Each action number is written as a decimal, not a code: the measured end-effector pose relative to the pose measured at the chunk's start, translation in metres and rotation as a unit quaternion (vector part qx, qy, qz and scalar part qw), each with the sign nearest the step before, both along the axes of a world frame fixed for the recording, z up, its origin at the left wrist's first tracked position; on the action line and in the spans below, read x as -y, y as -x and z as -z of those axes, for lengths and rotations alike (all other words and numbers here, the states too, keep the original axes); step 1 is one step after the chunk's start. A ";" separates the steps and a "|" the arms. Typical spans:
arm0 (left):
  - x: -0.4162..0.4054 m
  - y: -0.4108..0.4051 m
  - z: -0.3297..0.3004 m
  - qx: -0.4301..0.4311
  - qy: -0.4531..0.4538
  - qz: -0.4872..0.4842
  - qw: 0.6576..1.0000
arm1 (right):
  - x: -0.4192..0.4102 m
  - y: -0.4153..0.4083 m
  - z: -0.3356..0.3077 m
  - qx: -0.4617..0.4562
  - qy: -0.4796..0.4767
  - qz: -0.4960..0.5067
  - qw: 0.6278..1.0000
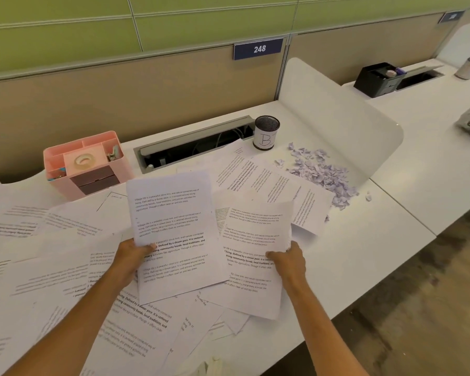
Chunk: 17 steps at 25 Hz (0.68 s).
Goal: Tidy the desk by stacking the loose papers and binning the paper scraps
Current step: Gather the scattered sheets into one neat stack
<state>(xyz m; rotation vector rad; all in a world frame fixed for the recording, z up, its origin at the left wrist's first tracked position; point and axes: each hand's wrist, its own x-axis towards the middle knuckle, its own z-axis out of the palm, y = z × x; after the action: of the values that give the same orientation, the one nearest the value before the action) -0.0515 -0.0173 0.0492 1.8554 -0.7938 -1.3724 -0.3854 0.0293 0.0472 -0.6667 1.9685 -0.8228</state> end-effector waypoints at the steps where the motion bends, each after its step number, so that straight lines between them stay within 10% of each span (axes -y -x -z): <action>1: 0.000 0.000 0.000 -0.004 0.006 0.002 1.000 | -0.003 -0.006 -0.004 -0.063 0.005 -0.042 0.997; 5: -0.001 0.000 -0.002 -0.005 0.019 0.001 1.000 | -0.010 -0.029 -0.015 -0.214 0.031 -0.164 0.963; 17: 0.004 -0.007 -0.003 -0.031 0.032 -0.006 0.999 | -0.008 -0.057 -0.111 -0.282 0.112 -0.281 0.911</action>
<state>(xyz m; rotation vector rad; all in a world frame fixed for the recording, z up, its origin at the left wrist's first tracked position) -0.0448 -0.0211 0.0525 1.7571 -0.7843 -1.3743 -0.3285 0.0376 0.1580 -1.6681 2.0037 -0.5250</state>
